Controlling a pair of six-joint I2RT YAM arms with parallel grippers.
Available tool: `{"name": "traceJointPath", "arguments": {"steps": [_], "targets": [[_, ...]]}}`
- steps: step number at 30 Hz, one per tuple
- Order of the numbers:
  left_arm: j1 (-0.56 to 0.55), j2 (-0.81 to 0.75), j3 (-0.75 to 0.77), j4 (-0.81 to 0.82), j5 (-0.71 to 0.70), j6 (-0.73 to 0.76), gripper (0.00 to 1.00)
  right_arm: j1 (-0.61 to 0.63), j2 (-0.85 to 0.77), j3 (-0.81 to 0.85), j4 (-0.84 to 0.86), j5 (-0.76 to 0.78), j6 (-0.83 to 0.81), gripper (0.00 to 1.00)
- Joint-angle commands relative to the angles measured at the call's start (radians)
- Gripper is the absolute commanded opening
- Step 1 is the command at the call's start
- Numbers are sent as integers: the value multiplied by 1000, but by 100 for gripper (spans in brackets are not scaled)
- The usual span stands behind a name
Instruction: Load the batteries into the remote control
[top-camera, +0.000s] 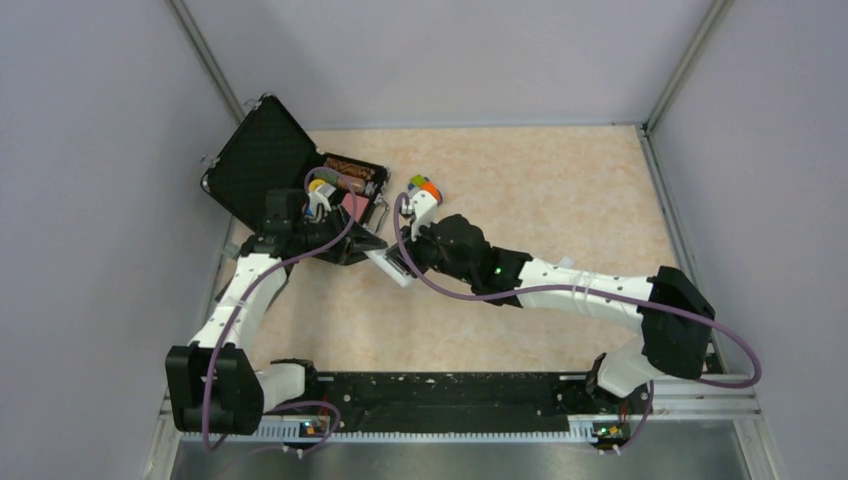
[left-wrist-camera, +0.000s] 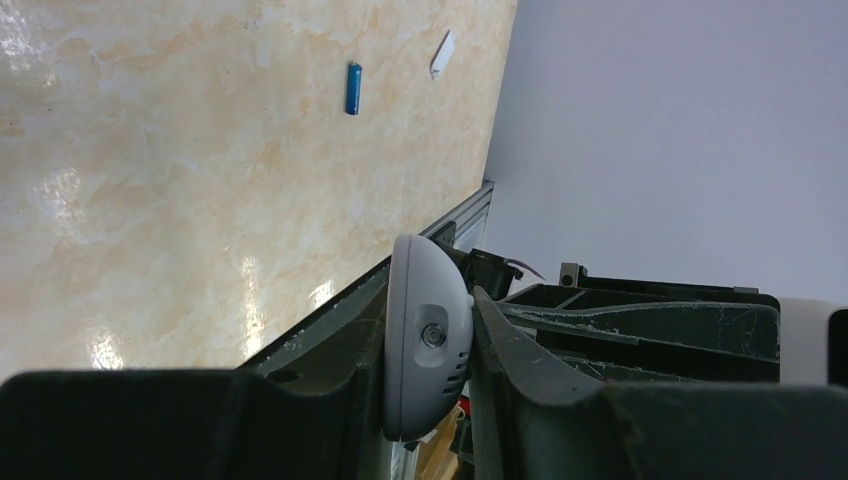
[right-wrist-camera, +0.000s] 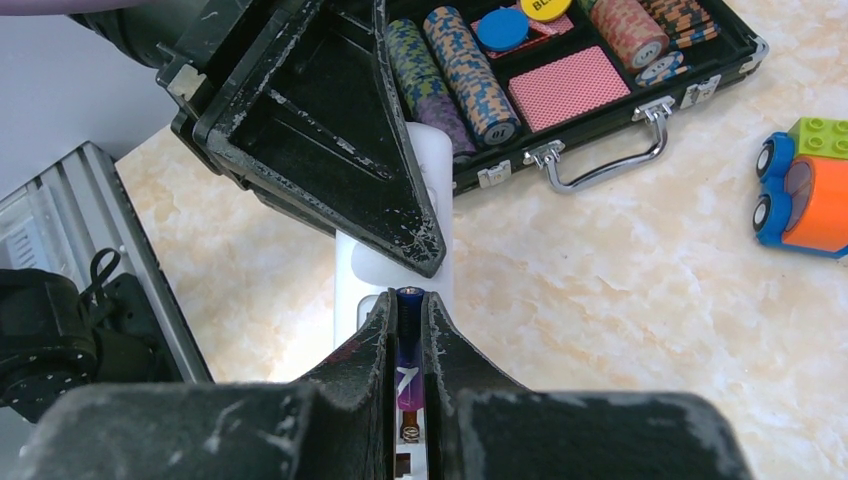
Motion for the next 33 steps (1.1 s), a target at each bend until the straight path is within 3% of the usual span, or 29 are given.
{"name": "traceJointPath", "arguments": {"steps": [1, 33], "targets": [[-3, 1, 53, 20, 20, 14, 0, 19, -8, -12, 12, -37, -18, 7], [-3, -2, 50, 23, -8, 17, 0, 18, -27, 51, -54, -24, 38, 25]]}}
